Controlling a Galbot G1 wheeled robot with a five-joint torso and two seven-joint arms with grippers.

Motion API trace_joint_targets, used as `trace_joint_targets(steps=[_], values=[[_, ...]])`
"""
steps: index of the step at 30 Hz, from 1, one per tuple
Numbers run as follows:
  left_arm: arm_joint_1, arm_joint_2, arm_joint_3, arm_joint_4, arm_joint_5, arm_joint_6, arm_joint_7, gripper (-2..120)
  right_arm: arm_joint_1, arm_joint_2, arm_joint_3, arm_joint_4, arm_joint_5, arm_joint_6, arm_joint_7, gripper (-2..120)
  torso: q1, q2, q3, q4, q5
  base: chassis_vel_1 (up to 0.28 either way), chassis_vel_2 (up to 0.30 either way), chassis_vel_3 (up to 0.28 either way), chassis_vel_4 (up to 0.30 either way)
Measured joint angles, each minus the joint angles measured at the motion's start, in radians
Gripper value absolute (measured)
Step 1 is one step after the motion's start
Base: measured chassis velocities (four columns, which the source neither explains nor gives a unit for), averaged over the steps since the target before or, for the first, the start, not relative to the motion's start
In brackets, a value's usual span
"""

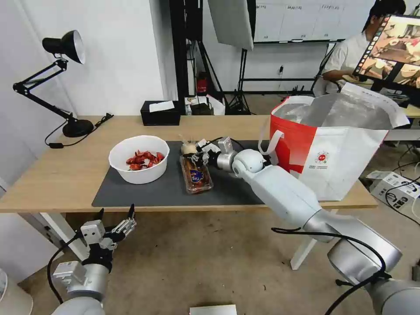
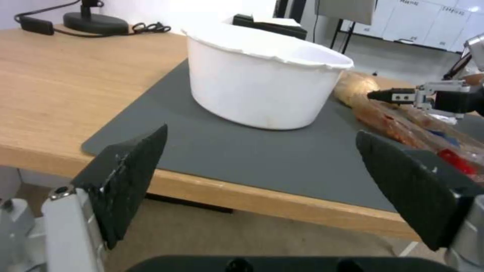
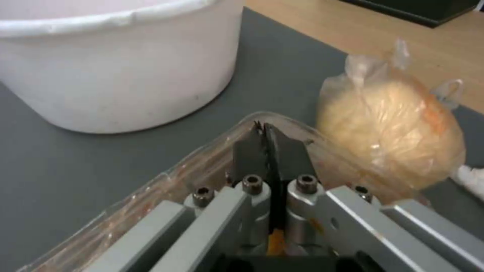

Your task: Pick up the trash from the table and place it into the takeout bag.

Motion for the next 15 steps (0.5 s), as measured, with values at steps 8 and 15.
trace_joint_targets(steps=[8,15], values=[[-0.005,0.006,0.004,0.001,-0.001,0.002,0.0,100,-0.003,-0.01,0.003,0.003,0.008,-0.006,0.011,0,0.0,0.0,0.0,0.0,0.0,0.0,0.0,0.0,0.0],[-0.006,0.016,0.004,-0.001,-0.006,0.002,0.0,100,-0.007,-0.019,0.019,0.032,0.051,-0.007,0.044,0,0.0,0.0,0.0,0.0,-0.0001,0.0,0.0,0.0,0.0]])
